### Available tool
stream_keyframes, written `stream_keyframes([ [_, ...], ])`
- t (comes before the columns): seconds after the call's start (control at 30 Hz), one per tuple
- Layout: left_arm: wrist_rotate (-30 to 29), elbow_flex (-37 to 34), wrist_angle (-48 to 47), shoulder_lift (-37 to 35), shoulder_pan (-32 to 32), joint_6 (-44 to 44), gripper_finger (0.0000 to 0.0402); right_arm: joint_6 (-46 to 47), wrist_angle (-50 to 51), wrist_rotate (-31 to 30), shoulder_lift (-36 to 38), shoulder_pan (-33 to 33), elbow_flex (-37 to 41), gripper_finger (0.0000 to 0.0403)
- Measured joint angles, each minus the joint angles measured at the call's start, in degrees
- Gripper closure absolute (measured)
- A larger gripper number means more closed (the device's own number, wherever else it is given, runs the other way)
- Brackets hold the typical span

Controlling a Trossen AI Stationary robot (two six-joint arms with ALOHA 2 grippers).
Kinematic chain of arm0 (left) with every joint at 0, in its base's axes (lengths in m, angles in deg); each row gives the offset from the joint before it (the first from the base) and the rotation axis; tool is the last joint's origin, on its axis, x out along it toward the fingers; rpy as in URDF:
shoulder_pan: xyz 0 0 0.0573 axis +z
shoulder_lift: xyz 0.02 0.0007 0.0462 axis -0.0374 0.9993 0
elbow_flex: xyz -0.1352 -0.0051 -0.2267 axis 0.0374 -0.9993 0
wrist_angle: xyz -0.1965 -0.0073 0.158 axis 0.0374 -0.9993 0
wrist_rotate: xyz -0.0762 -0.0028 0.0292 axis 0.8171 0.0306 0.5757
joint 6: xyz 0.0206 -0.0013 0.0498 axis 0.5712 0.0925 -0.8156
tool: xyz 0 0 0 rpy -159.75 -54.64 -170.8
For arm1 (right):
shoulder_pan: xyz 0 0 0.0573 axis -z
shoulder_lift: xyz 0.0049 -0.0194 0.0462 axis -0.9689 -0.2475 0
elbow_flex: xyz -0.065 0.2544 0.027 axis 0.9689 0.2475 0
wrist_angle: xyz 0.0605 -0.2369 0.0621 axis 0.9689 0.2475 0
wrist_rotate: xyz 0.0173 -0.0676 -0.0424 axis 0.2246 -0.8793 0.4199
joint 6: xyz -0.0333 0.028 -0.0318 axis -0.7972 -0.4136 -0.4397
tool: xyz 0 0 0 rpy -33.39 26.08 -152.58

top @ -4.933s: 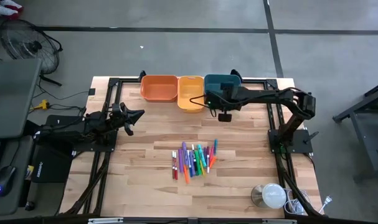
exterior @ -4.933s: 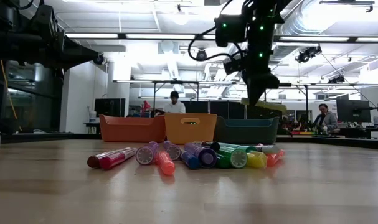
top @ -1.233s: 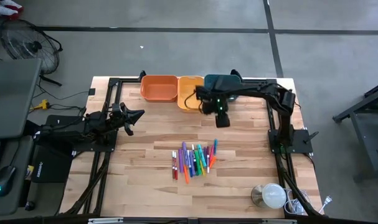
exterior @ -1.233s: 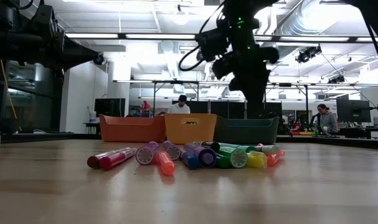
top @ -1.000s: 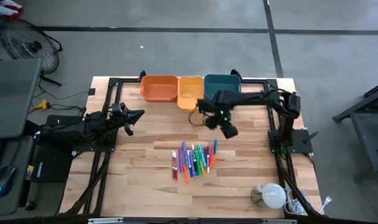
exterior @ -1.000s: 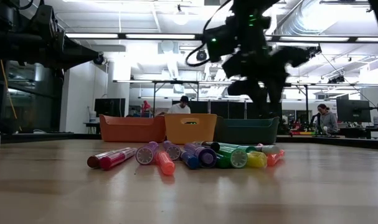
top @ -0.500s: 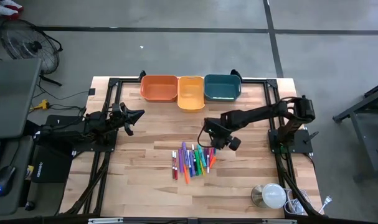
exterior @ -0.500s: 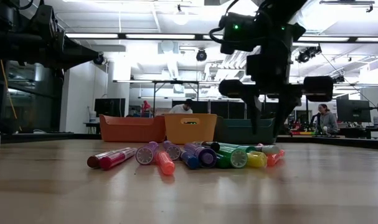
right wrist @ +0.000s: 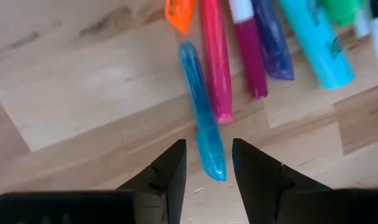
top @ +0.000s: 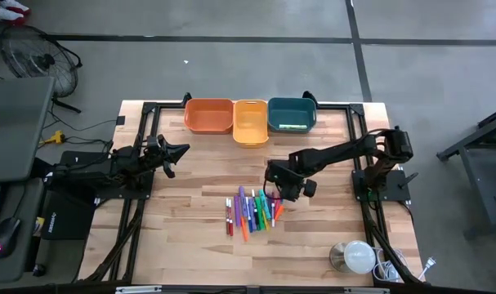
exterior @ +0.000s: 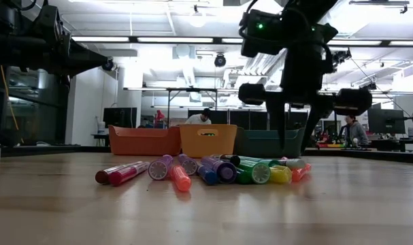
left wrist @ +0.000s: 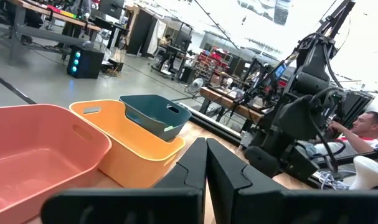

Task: Pick & Place Markers
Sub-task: Put the blue pen into the yellow bin

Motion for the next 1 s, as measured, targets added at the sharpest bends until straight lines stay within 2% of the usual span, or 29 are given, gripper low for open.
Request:
stream_keyframes([
  [0.23,0.00,-0.01,-0.01,0.01,-0.02,-0.02,0.0399,-2.86,-2.02,-0.98,-1.53,0.00,0.00,0.0285],
  [1.0,0.00,0.00,-0.01,0.00,0.00,-0.01,0.0399,-2.97,-2.92,0.03,-3.52,-0.31,-0.02,0.0285],
])
